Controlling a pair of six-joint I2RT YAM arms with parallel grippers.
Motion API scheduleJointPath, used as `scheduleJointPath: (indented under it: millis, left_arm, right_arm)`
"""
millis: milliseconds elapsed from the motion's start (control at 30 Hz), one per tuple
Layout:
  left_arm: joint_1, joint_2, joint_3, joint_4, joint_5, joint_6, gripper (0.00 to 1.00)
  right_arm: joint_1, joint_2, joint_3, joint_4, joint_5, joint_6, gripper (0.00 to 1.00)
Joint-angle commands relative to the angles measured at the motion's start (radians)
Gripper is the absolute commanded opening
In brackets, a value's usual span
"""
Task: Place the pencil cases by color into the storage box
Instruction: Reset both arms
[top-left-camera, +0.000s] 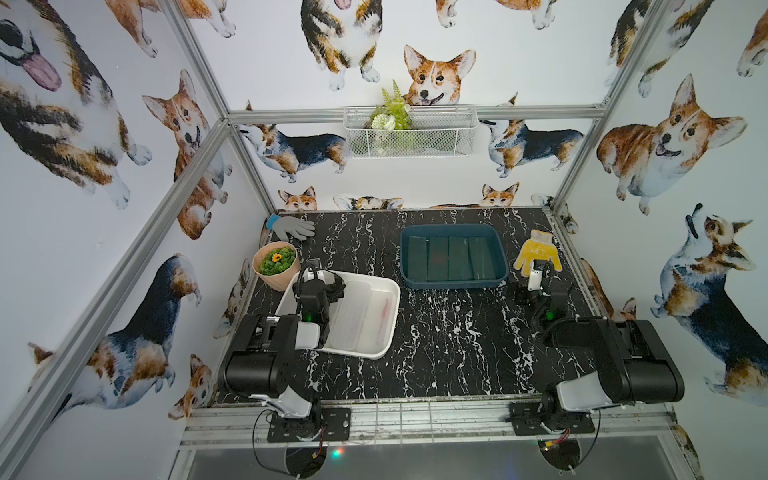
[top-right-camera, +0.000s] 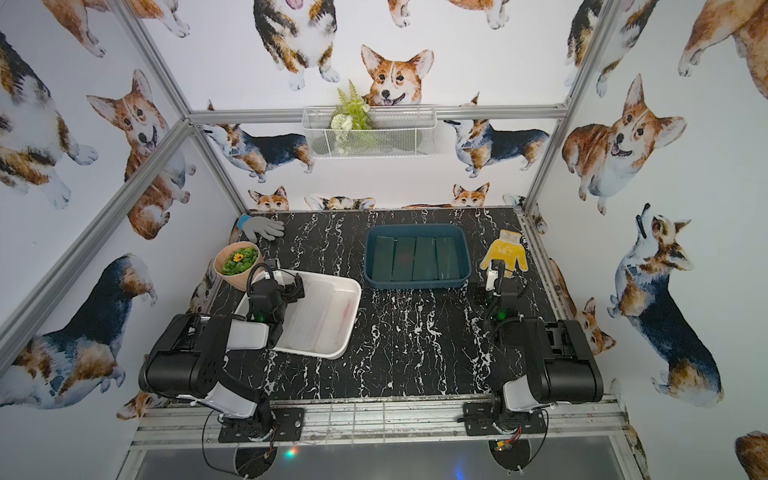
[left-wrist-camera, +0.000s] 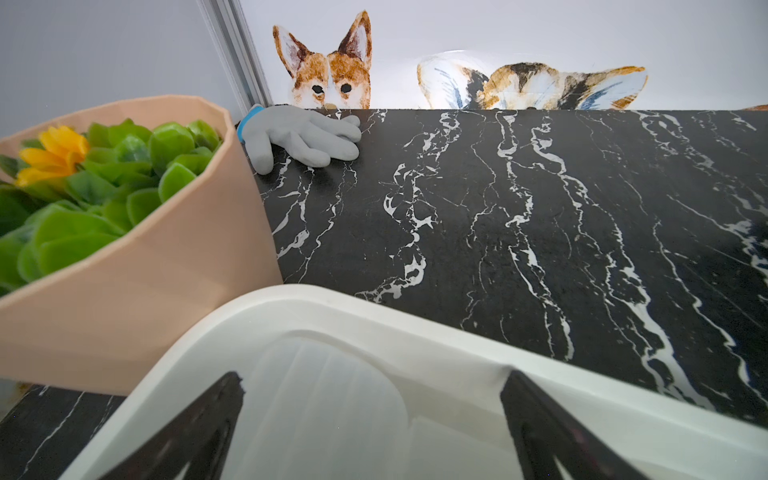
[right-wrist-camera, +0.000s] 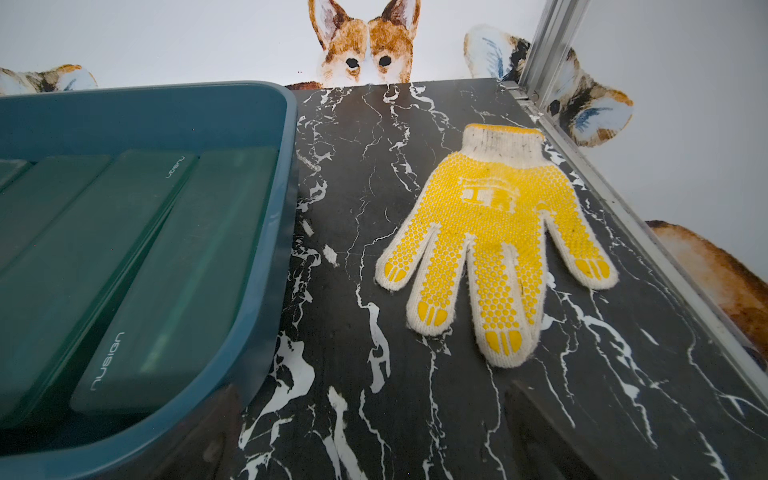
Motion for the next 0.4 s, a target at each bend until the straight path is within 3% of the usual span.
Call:
scheduleJointPath:
  millis: [0, 367]
  left_arm:
    - [-0.003, 0.007, 0.016, -0.013, -0.005, 0.014, 1.0]
    - [-0.002, -0.007, -0.011, 0.027, 0.008, 0.022, 1.0]
  right_arm:
    - [0.0, 0.001, 0.003, 0.047, -0.002, 0.009, 1.0]
    - [0.0, -0.001, 0.003, 0.047, -0.002, 0.009, 1.0]
